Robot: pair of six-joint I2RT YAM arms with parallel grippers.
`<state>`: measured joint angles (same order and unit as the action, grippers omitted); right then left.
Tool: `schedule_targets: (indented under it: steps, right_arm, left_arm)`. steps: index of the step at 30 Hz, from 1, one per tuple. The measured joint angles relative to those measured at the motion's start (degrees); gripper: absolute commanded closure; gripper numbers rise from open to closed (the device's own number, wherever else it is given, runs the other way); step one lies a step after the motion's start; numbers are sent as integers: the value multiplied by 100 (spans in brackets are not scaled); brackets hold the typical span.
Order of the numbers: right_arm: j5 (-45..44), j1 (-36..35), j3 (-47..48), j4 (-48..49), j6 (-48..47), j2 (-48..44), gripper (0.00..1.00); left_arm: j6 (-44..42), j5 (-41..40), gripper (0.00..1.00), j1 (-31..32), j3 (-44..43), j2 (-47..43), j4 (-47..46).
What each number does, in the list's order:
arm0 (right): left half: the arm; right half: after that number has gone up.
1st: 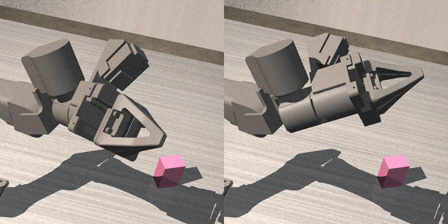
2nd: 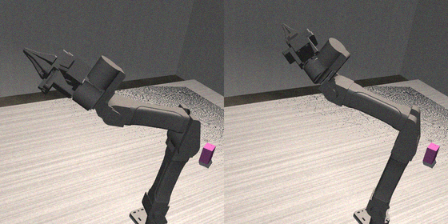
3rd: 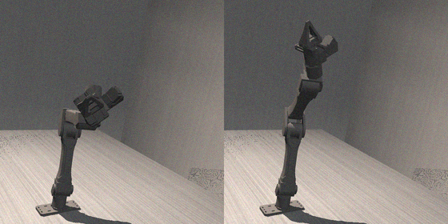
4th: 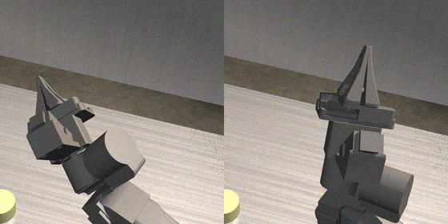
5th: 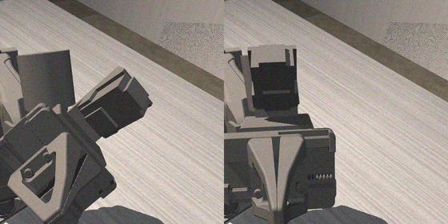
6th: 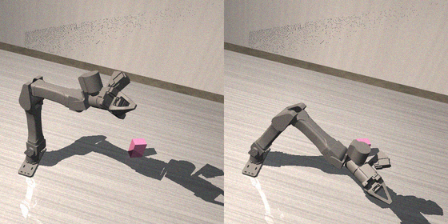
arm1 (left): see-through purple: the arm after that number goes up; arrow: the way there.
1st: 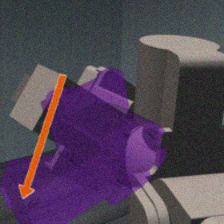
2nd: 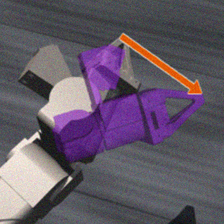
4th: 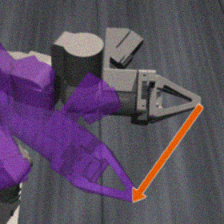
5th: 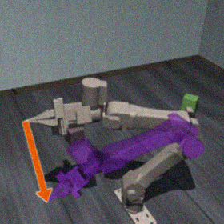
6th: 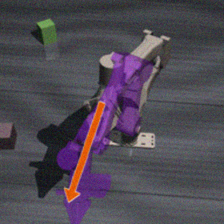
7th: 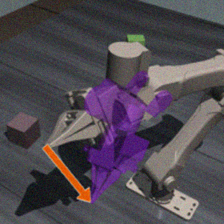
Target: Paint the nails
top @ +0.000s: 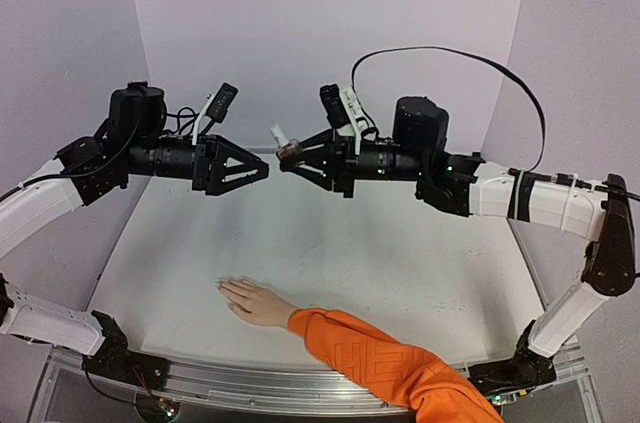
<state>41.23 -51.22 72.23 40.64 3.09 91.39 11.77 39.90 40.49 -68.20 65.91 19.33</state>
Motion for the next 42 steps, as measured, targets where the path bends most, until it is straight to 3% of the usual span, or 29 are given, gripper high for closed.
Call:
schedule_targets:
  steps: [8,14,18,24,31,39,42]
  right_arm:
    - [-3936,-909,-81,103,-798,199,100]
    - [-5438,-1453,-59,291,-1147,651,100]
    - [-5919,-1567,63,317,-1316,898,100]
    - [-6262,-1668,168,531,-1456,951,100]
    - [-6341,-1733,304,634,-1556,1023,100]
    - [-6415,-1738,319,632,-1567,1075,100]
    - [-6293,-1703,319,619,-1523,1071,100]
  left_arm:
    - [949,-957,19,-11,140,-144,-201]
    - [1456,-1582,32,-11,160,-212,-459]
    - [1687,-1808,54,-13,160,-199,-505]
    - [1832,-1834,58,-15,157,-31,-544]
    - [1838,-1860,73,-15,155,63,-549]
    - [1637,-1679,99,-33,68,190,-544]
    - [1405,-1381,100,-105,15,258,-533]
